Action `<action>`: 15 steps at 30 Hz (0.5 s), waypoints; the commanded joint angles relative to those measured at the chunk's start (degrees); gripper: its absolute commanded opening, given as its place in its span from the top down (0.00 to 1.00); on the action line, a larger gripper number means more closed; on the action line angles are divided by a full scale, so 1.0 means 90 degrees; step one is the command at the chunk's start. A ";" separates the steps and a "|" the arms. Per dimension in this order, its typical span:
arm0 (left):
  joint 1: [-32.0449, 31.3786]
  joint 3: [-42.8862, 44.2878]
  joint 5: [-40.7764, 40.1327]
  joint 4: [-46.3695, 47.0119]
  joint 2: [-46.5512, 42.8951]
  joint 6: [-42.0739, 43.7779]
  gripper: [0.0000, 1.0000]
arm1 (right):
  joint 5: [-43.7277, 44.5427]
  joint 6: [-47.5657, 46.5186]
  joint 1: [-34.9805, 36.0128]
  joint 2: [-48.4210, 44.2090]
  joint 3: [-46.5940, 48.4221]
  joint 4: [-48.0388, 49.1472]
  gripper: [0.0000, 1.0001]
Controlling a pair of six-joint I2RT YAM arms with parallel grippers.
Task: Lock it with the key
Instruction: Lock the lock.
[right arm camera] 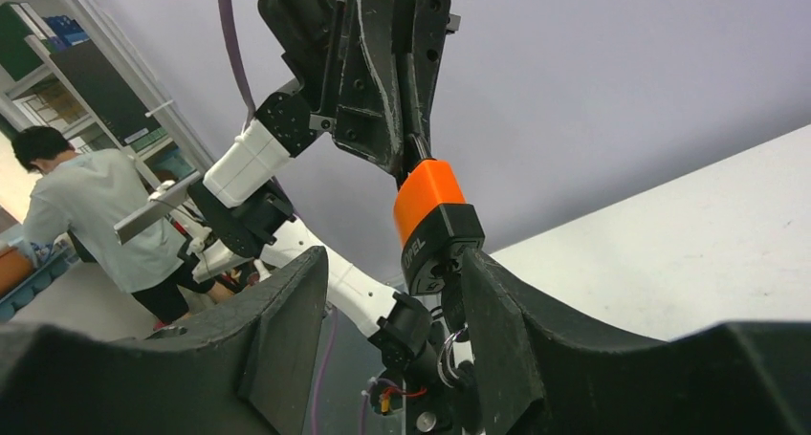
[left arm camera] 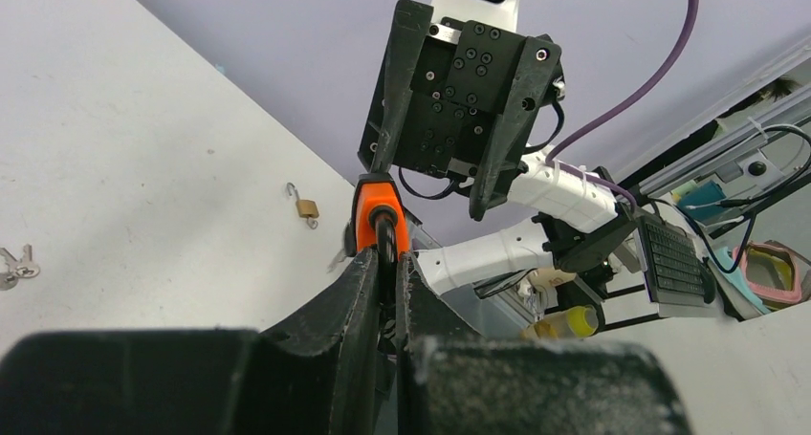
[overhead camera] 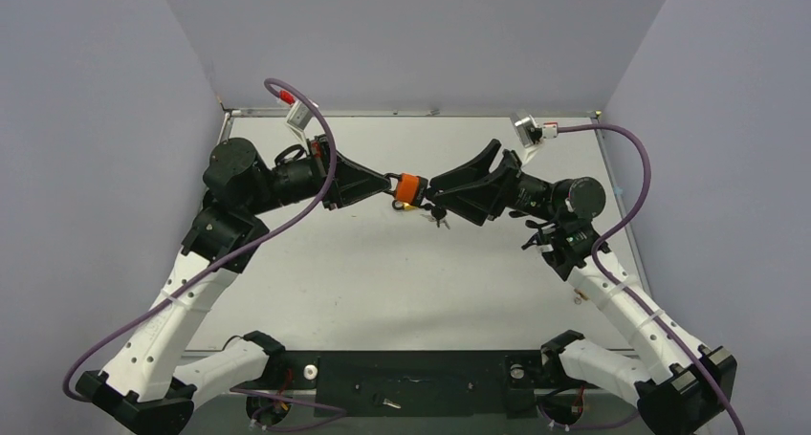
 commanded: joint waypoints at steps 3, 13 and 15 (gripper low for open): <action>0.0062 0.0345 0.0243 0.0885 0.0022 -0.0188 1.00 | 0.0002 -0.0582 0.0012 -0.0274 0.0056 -0.0369 0.51; 0.0062 0.0382 0.0317 0.1140 0.0080 -0.0299 1.00 | 0.0040 -0.0827 -0.0092 -0.0265 0.0104 -0.0688 0.51; 0.0062 0.0386 0.0337 0.1164 0.0091 -0.0324 1.00 | 0.0060 -0.0865 -0.0128 -0.0290 0.0096 -0.0716 0.52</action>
